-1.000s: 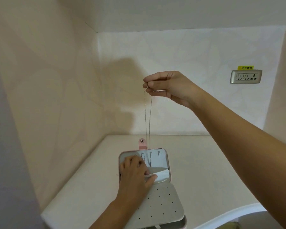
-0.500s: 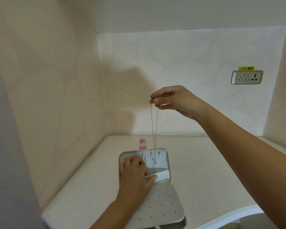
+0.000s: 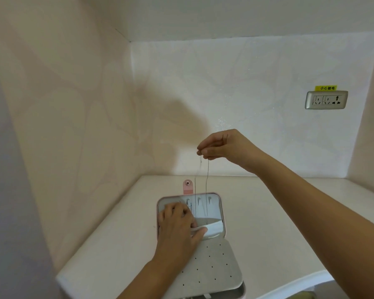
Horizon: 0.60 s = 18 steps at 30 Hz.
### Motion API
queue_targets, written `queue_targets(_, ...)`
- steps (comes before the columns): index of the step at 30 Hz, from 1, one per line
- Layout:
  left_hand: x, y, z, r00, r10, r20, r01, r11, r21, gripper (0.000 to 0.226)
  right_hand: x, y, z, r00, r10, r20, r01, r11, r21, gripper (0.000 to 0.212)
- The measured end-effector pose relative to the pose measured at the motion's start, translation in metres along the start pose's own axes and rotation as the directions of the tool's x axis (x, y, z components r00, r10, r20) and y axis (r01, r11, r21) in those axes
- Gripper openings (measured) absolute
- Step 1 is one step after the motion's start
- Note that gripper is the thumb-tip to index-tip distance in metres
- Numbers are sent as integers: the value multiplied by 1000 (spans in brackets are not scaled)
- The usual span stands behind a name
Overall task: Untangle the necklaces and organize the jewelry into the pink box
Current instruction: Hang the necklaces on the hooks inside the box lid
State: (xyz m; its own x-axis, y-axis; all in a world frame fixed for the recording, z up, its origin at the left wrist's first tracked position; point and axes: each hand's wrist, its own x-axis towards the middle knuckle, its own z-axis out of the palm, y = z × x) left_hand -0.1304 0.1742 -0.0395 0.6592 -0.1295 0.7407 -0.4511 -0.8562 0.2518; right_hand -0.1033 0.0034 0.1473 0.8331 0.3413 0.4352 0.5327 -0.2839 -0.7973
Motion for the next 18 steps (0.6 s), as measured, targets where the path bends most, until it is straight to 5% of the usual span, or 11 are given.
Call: queue_targets(18, 1, 1, -5, 993, 0, 120, -3, 1000, 23, 29, -30, 51, 42, 990, -72, 121, 127, 827, -548, 10)
